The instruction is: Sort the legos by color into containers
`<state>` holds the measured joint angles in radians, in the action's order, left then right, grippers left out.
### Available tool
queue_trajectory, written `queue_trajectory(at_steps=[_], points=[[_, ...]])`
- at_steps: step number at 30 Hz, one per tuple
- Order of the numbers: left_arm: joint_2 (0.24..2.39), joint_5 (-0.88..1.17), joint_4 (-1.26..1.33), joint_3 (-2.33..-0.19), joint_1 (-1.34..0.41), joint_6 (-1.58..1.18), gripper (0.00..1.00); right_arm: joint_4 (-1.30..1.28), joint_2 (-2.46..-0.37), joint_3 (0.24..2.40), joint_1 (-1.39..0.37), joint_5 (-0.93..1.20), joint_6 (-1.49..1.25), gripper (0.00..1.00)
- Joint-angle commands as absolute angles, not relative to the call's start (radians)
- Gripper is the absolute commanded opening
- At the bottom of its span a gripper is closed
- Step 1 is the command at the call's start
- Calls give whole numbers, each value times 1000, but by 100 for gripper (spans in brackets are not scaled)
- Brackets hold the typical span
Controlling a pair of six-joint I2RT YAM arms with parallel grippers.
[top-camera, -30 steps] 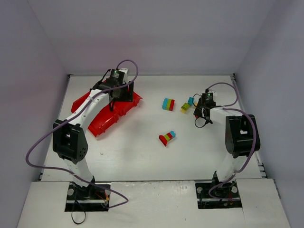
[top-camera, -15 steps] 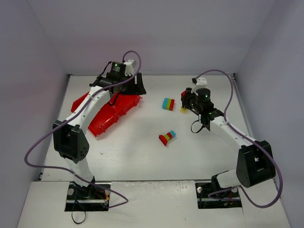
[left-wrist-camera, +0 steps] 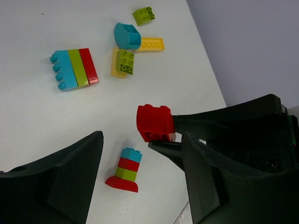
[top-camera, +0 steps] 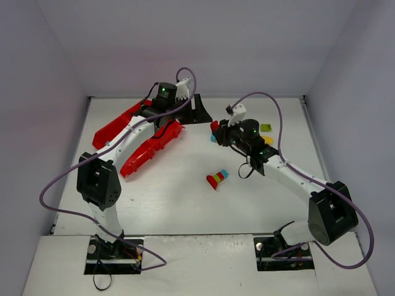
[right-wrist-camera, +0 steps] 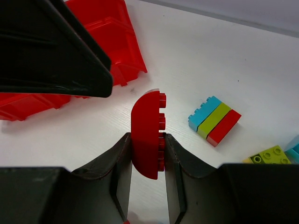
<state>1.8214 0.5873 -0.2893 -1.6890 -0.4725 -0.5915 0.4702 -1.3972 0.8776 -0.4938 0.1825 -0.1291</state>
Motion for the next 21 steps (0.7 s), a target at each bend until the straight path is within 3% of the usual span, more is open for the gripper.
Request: queue_trajectory(at_steps=[1, 19, 21], points=[[1793, 635, -134, -1675, -476, -660, 61, 574, -1381, 911, -508, 218, -110, 4], [1868, 715, -104, -1667, -512, -726, 61, 577, -1385, 920, -523, 215, -121, 5], [1873, 719, -95, -1667, -512, -730, 55, 577, -1387, 920, -523, 215, -126, 6]])
